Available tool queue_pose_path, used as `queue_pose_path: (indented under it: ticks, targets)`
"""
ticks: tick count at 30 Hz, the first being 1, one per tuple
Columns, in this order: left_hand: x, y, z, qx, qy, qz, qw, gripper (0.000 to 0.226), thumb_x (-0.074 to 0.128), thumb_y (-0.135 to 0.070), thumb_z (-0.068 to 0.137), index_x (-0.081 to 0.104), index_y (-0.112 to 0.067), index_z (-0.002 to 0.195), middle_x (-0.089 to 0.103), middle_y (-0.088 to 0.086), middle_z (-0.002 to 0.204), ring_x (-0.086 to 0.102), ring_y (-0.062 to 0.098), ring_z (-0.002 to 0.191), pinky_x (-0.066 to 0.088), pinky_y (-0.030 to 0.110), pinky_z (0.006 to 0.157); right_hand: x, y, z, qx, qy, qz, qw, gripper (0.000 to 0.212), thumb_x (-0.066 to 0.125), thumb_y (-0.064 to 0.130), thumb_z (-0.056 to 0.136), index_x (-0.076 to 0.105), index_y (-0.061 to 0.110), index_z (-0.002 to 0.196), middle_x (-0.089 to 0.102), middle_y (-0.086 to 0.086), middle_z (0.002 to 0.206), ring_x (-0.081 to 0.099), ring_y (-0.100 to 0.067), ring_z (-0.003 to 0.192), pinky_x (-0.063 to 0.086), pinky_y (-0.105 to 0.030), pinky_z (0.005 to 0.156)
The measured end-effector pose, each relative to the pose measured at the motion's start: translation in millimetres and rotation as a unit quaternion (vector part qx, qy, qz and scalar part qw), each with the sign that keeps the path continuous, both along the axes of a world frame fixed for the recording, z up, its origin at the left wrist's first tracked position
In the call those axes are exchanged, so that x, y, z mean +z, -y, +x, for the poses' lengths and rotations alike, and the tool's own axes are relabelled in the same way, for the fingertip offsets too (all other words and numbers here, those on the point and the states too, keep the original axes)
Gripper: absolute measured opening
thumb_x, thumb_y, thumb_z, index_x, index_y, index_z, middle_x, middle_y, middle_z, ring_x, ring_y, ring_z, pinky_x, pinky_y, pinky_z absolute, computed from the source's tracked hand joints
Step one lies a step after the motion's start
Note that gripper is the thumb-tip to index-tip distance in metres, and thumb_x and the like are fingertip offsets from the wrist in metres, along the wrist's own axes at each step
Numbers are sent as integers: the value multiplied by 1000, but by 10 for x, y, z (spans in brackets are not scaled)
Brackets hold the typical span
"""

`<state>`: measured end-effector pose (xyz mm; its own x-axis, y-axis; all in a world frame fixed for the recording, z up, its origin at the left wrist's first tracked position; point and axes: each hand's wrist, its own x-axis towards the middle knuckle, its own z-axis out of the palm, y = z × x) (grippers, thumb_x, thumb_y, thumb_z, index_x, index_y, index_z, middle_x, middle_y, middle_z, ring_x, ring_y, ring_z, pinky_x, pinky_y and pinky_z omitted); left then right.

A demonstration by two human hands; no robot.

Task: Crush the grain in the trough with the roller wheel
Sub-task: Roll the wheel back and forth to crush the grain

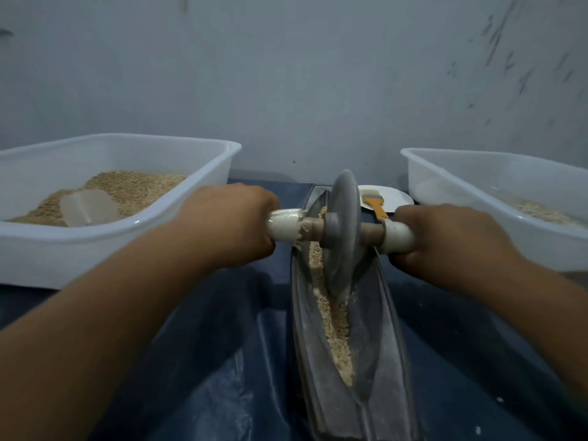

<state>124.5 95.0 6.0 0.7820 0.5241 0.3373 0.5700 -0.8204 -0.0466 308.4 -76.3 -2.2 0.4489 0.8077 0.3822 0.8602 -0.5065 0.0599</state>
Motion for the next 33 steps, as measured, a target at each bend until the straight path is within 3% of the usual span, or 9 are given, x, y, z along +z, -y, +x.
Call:
queue_pose_path:
  ticks: [4, 7, 10, 13, 16, 19, 24, 29, 33]
  targets:
    - [111, 51, -131, -12, -93, -42, 995, 18, 70, -36, 67, 59, -33, 81, 61, -9, 71, 57, 6, 63, 42, 24, 55, 138, 154, 33, 53, -87, -86, 991, 17, 69, 42, 68, 57, 34, 77, 63, 8, 67, 60, -7, 61, 50, -28, 57]
    - [242, 139, -301, -40, -155, -102, 982, 33, 71, -44, 54, 59, -45, 85, 65, -14, 63, 61, 2, 53, 47, 21, 48, 333, 359, -59, 84, -255, -198, 943, 40, 68, 58, 47, 58, 52, 85, 68, 15, 63, 64, -4, 52, 49, -21, 47]
    - [311, 175, -366, -53, -184, -121, 974, 47, 67, -50, 47, 53, -58, 91, 62, -28, 64, 59, -9, 54, 44, 18, 44, 382, 421, -73, 94, -326, -229, 913, 46, 71, 62, 44, 61, 49, 87, 69, 7, 61, 66, -9, 48, 45, -15, 43]
    - [228, 107, -242, -36, -142, -141, 979, 30, 70, -44, 56, 59, -46, 84, 64, -20, 62, 60, -1, 52, 42, 20, 46, 285, 299, -37, 83, -280, -188, 938, 41, 71, 61, 48, 61, 47, 86, 68, 11, 63, 65, -7, 51, 48, -21, 46]
    - [42, 13, -45, -7, -22, -37, 999, 14, 66, -35, 70, 58, -31, 80, 62, -6, 70, 60, 12, 67, 47, 27, 63, 53, 81, 55, 20, -77, -51, 996, 25, 66, 51, 69, 58, 34, 85, 66, 8, 74, 63, -13, 71, 52, -31, 63]
    - [-52, -12, 45, 12, 35, 30, 999, 10, 61, -32, 77, 53, -30, 84, 57, -6, 76, 55, 18, 73, 41, 29, 65, -54, -48, 61, -5, 27, 23, 999, 19, 61, 43, 84, 50, 29, 89, 63, 4, 84, 62, -26, 81, 42, -30, 63]
    - [109, 38, -148, -14, -103, -45, 994, 18, 70, -37, 62, 55, -35, 72, 60, -8, 65, 55, 4, 57, 38, 22, 50, 211, 198, -3, 40, -116, -118, 985, 22, 70, 48, 63, 58, 39, 79, 65, 13, 68, 60, -5, 60, 47, -26, 54]
    - [255, 133, -383, -58, -189, -97, 976, 60, 52, -59, 30, 51, -63, 90, 61, -33, 66, 58, -10, 54, 47, 21, 47, 385, 490, -143, 84, -243, -213, 943, 59, 61, 73, 36, 57, 59, 93, 68, 20, 68, 66, -1, 57, 59, -27, 56]
    - [145, 68, -178, -30, -108, -115, 987, 30, 68, -43, 53, 59, -42, 82, 65, -12, 63, 61, 5, 56, 49, 25, 53, 248, 259, -49, 63, -200, -152, 966, 44, 64, 64, 47, 59, 48, 87, 67, 17, 66, 62, -3, 55, 50, -25, 51]
